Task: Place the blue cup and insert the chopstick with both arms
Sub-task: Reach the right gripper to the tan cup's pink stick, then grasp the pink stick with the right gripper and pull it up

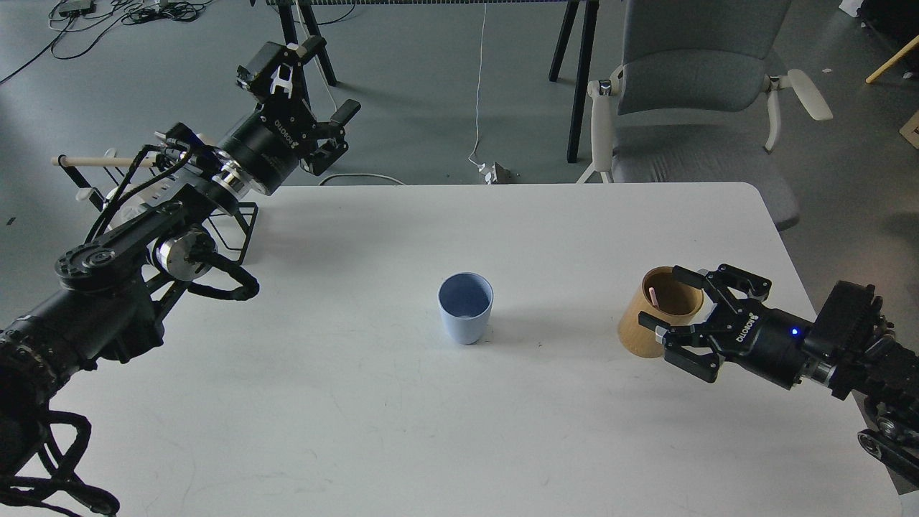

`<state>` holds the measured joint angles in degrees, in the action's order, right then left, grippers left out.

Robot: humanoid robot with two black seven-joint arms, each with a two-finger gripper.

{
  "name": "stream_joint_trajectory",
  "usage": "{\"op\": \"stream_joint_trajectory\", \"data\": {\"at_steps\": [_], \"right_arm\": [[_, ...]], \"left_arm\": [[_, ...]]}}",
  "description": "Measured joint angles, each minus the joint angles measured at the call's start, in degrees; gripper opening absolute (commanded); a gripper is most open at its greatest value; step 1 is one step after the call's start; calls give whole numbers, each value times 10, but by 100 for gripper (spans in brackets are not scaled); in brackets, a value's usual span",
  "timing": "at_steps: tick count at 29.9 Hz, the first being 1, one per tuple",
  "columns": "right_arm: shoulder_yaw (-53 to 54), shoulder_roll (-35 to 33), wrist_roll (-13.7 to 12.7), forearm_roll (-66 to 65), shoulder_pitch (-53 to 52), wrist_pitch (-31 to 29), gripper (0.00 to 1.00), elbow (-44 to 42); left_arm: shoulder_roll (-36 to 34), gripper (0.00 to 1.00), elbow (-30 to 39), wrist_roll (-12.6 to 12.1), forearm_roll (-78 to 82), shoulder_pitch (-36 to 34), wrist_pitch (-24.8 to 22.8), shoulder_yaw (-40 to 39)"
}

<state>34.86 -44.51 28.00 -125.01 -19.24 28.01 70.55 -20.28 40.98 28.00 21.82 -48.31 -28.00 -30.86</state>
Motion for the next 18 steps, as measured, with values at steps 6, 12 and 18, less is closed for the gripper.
{"op": "stream_joint_trajectory", "data": {"at_steps": [6,12,18], "right_arm": [[-1,24,0,0,-6,0,56,-17],[-1,26,0,0,-10,0,40,-25],[-1,26,0,0,-11,0,22,-28]], "left_arm": [[-1,98,-1,0,0,1,0,0],[-1,98,-1,0,-2,5,0,0],[-1,98,-1,0,-2,5,0,-1]]}}
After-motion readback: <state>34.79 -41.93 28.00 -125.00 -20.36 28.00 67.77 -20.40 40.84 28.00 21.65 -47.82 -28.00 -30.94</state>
